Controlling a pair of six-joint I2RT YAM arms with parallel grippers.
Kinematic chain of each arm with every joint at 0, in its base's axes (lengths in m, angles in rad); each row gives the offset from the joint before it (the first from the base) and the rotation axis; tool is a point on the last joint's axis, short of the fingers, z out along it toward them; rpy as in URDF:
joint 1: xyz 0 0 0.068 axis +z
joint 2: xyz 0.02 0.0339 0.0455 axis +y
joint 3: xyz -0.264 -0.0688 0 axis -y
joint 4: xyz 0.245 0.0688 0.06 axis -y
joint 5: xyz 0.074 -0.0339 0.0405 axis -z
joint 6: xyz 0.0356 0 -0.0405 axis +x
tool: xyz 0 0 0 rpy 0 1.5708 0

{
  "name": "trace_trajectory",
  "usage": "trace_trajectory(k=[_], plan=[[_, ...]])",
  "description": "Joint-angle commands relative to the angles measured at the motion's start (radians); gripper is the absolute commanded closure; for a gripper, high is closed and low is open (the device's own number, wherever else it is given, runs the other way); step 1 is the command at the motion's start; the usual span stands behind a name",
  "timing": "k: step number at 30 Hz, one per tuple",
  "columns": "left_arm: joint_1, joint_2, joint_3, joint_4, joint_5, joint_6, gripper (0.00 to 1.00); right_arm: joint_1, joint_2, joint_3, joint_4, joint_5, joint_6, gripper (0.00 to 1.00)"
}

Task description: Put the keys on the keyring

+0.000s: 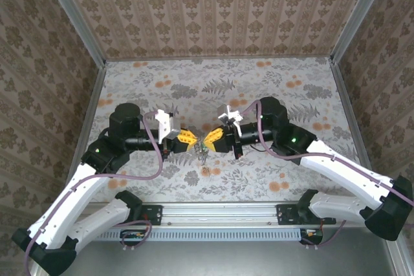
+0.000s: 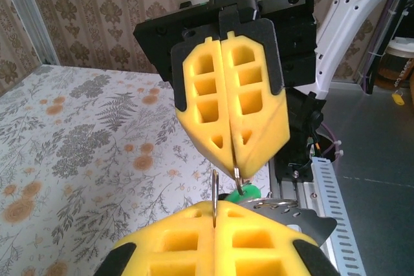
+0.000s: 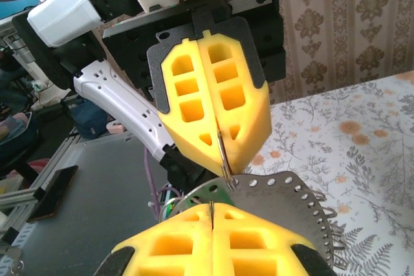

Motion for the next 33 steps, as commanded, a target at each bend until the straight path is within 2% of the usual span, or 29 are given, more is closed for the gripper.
trace_trajectory(k=[1,21,33], plan=[[-0.007,-0.006,0.038,0.004,0.043,0.031,1.0,0.014,0.003,0.054,0.04,-0.014,0.002,1.0],[-0.011,-0.021,0.025,0.01,0.047,0.029,1.0,0.063,-0.071,0.037,-0.038,0.243,-0.111,1.0],[-0.009,-0.022,0.022,0.021,0.053,0.025,1.0,0.075,-0.045,0.043,-0.046,0.186,-0.128,1.0]])
